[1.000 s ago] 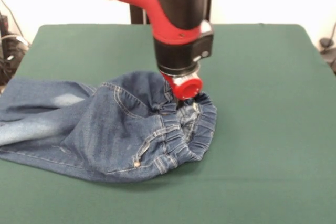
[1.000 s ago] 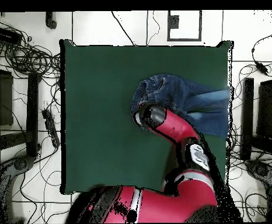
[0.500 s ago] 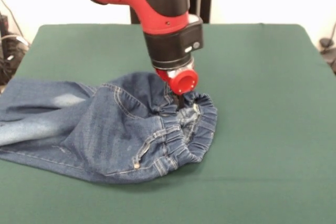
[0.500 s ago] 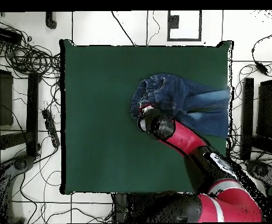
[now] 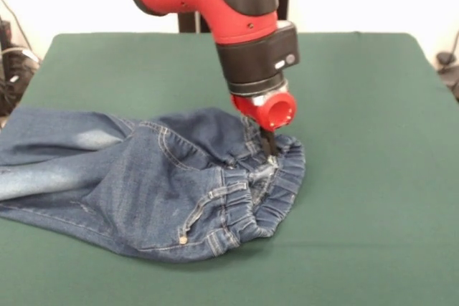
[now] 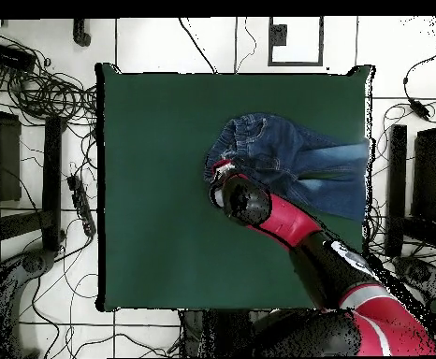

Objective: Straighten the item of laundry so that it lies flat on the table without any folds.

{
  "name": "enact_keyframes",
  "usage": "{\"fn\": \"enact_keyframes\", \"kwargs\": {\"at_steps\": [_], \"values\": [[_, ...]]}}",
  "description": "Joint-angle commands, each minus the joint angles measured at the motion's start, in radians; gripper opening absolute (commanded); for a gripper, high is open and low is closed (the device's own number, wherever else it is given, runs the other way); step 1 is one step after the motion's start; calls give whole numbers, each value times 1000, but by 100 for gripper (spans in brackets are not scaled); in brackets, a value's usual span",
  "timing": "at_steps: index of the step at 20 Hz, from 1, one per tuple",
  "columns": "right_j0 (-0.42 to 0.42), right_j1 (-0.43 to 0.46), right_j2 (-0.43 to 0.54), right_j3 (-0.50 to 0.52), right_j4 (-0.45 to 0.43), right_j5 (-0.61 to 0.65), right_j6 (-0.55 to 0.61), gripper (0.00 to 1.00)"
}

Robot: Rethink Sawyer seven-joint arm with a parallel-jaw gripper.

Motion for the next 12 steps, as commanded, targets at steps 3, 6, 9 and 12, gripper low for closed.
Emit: {"fn": "enact_keyframes", "kwargs": {"at_steps": [3,6,9,12], "values": [[-4,-25,260,132,29,34,144,0],[3,-47,253,148,53,73,155,0],[34,-86,209,163,89,147,170,0],[61,-125,177,184,119,203,183,0]]}}
